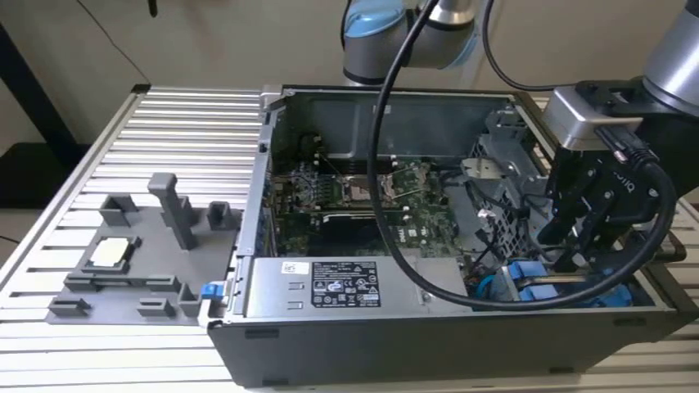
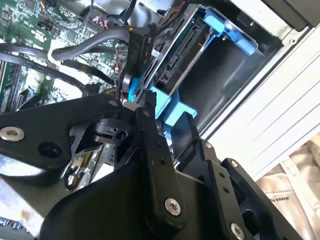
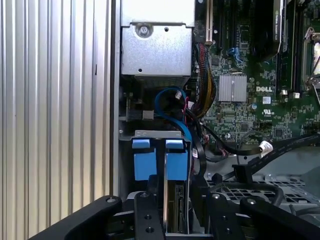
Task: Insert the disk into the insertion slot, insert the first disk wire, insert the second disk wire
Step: 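Insert the disk into the insertion slot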
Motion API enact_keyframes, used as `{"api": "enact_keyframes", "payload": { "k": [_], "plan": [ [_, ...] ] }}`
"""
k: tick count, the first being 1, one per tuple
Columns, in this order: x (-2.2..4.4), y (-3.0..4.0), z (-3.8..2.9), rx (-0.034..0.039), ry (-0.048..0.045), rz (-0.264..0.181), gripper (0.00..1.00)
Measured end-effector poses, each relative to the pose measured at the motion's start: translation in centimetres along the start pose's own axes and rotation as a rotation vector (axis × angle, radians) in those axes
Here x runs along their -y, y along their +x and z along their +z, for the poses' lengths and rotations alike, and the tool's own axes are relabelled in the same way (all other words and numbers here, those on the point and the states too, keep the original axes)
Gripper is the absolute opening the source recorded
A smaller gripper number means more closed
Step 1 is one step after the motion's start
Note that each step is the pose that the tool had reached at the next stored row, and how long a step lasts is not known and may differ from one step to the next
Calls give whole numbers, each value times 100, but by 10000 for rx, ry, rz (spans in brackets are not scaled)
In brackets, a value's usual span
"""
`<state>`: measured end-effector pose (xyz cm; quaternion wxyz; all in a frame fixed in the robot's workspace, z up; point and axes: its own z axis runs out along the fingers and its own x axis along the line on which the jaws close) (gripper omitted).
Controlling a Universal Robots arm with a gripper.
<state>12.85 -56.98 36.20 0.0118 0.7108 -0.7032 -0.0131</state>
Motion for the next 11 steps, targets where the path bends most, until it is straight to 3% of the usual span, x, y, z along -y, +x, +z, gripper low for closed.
{"api": "enact_keyframes", "payload": {
  "k": [3, 11],
  "plan": [
    [-2, 0, -57, -1, -5, 1, 41],
    [-13, -7, -375, -13, -8, 1, 41]
  ]
}}
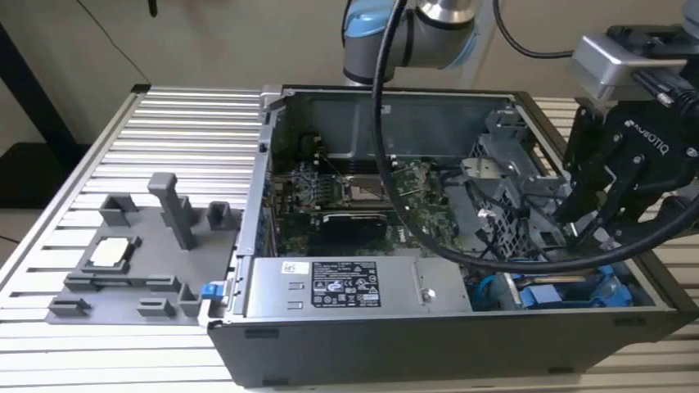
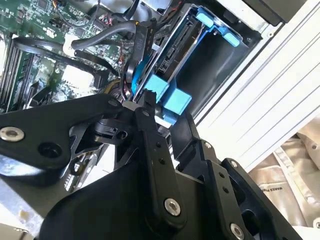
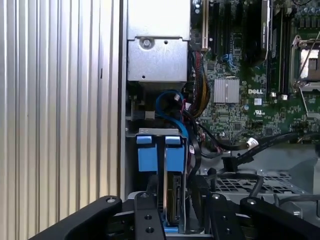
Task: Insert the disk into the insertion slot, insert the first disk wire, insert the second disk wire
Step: 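Insert the disk into the insertion slot, then insert the first disk wire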
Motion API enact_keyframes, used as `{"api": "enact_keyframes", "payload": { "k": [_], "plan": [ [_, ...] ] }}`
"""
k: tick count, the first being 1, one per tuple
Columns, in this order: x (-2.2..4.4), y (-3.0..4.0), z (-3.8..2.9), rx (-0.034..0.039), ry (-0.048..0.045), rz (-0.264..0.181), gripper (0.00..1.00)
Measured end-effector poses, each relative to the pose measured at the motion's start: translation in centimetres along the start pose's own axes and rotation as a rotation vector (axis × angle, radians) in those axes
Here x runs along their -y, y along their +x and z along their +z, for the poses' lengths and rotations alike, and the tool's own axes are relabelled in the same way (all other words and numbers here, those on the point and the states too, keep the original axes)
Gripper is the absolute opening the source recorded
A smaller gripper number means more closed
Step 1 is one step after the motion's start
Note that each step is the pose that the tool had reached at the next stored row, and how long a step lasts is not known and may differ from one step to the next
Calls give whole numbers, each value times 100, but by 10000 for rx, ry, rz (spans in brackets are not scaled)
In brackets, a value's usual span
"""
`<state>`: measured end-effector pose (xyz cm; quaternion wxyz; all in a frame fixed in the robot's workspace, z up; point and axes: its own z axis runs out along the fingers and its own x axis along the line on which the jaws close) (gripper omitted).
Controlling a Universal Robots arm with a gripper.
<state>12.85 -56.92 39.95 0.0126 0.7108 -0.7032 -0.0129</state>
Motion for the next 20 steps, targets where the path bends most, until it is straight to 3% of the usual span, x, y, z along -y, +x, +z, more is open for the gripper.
{"api": "enact_keyframes", "payload": {
  "k": [5, 6, 7, 17, 20],
  "plan": [
    [-1, -1, -21, -1, 1, 0, 41],
    [-1, -2, -21, -3, 32, 0, 41],
    [-2, -3, -22, -2, 149, -1, 41],
    [-28, -3, -19, 165, 1974, -16, 41],
    [-31, -4, -17, 179, 2463, -91, 41]
  ]
}}
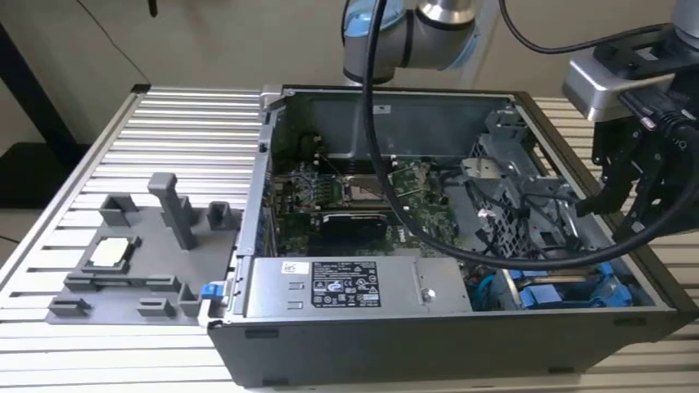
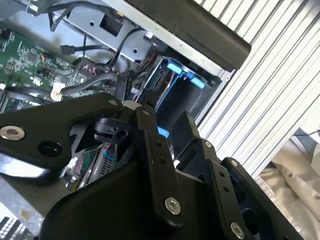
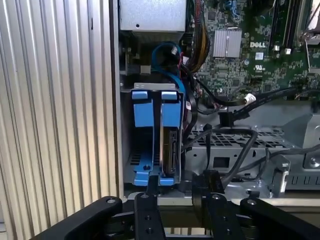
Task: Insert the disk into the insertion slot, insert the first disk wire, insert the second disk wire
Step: 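Insert the first disk wire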
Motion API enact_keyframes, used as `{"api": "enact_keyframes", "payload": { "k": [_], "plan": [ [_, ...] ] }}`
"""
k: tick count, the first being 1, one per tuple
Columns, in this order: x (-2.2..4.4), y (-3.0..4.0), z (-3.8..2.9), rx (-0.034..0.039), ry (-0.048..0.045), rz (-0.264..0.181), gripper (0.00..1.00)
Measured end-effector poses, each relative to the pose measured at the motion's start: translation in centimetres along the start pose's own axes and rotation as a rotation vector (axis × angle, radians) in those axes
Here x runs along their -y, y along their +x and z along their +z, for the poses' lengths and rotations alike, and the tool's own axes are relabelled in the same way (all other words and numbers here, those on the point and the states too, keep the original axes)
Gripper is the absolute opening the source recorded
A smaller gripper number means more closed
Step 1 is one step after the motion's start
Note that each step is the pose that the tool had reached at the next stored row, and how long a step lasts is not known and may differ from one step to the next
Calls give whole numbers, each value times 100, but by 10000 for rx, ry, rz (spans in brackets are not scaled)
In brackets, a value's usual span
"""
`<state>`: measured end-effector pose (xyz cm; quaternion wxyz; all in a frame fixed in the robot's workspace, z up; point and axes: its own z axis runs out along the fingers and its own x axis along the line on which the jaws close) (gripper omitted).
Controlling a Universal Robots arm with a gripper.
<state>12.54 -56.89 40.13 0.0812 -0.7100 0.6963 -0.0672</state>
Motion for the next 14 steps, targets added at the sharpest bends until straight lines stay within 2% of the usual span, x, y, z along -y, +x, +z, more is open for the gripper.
{"api": "enact_keyframes", "payload": {
  "k": [3, 6, 7, 11, 14],
  "plan": [
    [-1, -4, 5, 53, 218, -302, 41],
    [-1, -11, 7, 42, 406, -586, 41],
    [0, -14, 6, 22, 431, -648, 41],
    [-2, -16, 7, 23, 434, -648, 41],
    [-20, -66, 4, -11, 431, -656, 41]
  ]
}}
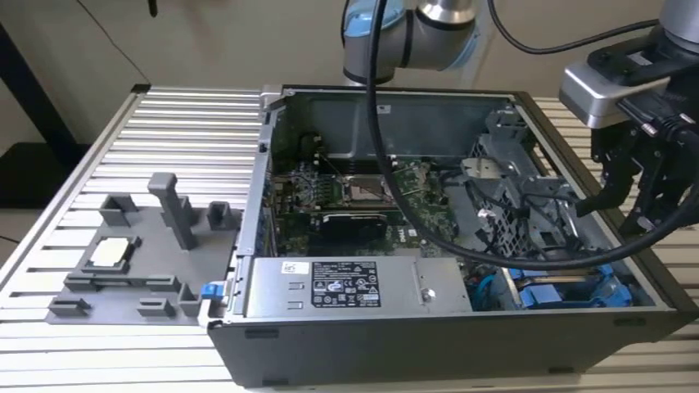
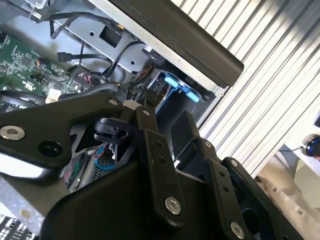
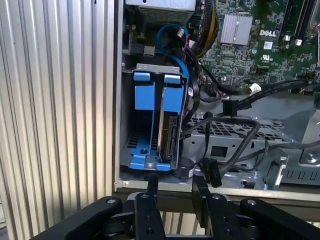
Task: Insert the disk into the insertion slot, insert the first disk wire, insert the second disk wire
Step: 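Insert the first disk wire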
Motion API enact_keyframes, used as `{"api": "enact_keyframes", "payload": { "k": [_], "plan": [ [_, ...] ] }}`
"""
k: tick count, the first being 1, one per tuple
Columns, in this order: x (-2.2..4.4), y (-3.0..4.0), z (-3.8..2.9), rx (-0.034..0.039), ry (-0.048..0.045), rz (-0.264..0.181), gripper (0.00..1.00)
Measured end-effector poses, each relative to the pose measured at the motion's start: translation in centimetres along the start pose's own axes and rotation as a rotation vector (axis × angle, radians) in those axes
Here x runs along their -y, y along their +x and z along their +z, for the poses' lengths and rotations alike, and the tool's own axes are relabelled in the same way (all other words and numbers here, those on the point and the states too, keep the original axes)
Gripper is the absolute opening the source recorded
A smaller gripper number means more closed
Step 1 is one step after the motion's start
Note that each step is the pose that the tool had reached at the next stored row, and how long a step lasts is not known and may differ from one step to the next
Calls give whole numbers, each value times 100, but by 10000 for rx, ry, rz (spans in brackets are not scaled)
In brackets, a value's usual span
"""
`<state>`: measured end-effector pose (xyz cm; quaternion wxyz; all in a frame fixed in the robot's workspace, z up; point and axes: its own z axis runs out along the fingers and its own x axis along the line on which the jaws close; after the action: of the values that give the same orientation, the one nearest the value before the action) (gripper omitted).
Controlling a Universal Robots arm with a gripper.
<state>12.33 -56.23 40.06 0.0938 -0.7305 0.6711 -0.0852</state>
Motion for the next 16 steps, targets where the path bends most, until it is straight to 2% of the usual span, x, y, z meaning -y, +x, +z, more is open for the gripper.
{"api": "enact_keyframes", "payload": {
  "k": [3, 6, 10, 13, 16],
  "plan": [
    [-25, -70, -6, -102, -4, -29, 41],
    [-67, -119, -14, -272, 4, -94, 41],
    [-94, -205, -9, -395, 38, -226, 41],
    [-117, -251, 13, -464, 114, -320, 41],
    [-141, -287, 36, -500, 263, -398, 41]
  ]
}}
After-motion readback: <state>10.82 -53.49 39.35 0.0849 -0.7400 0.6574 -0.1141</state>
